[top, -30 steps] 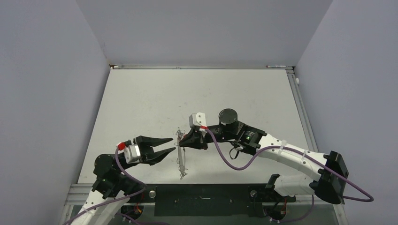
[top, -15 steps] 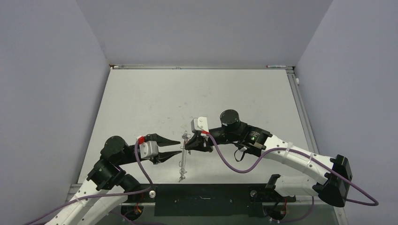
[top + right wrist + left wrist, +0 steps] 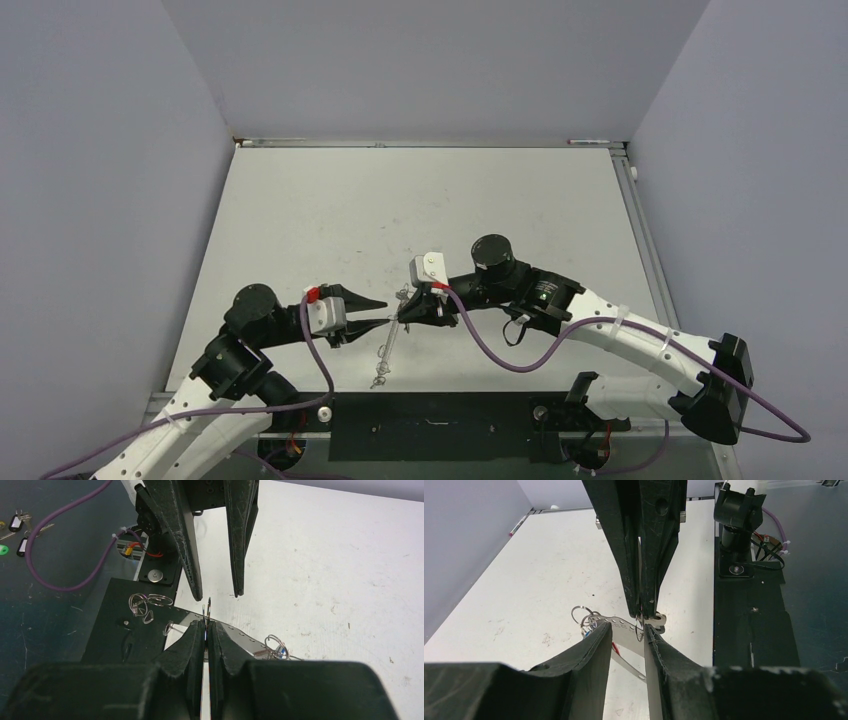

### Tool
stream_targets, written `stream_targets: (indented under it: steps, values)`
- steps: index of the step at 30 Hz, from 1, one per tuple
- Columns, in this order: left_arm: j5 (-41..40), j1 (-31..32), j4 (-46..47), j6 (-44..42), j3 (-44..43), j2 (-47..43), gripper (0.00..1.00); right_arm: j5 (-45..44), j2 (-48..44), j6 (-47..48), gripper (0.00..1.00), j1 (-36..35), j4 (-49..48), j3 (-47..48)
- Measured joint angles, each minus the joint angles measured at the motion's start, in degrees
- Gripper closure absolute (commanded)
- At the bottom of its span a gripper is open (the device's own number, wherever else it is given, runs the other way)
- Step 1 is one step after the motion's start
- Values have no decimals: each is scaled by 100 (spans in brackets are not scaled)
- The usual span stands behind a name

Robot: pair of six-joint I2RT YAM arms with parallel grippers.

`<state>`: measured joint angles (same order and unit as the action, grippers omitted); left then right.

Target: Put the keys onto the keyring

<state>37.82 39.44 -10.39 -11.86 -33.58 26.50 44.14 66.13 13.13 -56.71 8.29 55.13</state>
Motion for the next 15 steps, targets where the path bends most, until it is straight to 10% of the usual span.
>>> stream_targets:
  steps: [15]
  values:
    - [129, 28, 120, 13, 48, 170, 77, 122, 0, 20, 95, 0, 15, 26]
